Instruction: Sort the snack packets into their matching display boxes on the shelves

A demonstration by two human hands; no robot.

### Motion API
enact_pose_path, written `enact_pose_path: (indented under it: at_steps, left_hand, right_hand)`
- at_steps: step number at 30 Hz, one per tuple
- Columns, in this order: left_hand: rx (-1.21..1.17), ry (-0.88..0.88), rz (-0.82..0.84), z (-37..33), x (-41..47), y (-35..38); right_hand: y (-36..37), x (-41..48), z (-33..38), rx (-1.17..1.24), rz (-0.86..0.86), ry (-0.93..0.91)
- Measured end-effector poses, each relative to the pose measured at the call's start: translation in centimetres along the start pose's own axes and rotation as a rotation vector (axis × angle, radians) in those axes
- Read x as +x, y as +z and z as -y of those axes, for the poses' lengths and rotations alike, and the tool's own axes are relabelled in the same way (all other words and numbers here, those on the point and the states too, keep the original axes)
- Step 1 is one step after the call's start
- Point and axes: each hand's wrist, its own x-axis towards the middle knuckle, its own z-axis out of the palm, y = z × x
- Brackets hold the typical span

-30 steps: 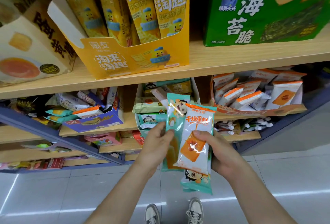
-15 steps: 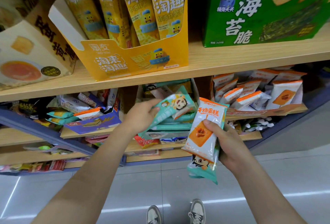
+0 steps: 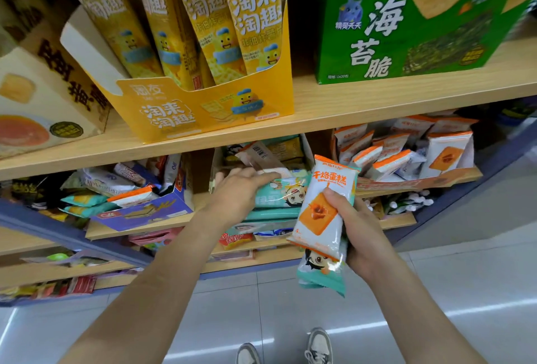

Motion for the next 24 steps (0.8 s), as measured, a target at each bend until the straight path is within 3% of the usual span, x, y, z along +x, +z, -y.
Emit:
enact_pose_path:
  at_steps: [5,8,11,13,18,22,24]
  left_hand:
    - [0.015,0.016,-0.137,-0.3,-0.1,-0.7]
    - [-0.538,0.029,-0.221,-1.6,-0.3,-1.9]
    - [-1.051,-0.075,0.044,-4.4,-2.4,-2.6]
    - [-1.112,-0.090,0.118,-5.7,-3.9,-2.0]
    - [-1.405,-0.265,0.061,-4.5,-4.5,-2.3]
    - [-1.403,-0.307,0.097,-2.8,-4.7,-2.7]
    - [-1.202,-0.284,0.028,-1.2,-4.5,-2.6]
  right_hand:
    - [1.4,0.3,-0.1,-0.028,-0.008,-0.063]
    - [2.2,0.7,-0.6,-0.013,-0.086,-0.121]
    - [3.0,0.8,-1.0,0.067,-0.121,-0.163]
    - [3.4,0.8,-1.1,0.080,-0.072,-0.183]
    - [2.9,0.9,-1.6,0.050,0.126,-0.162]
    - [2.5,1.0,-1.8,-0.013,0.136,-0.141]
    - [1.6,1.0,-1.5,-0.050,0.085,-0.133]
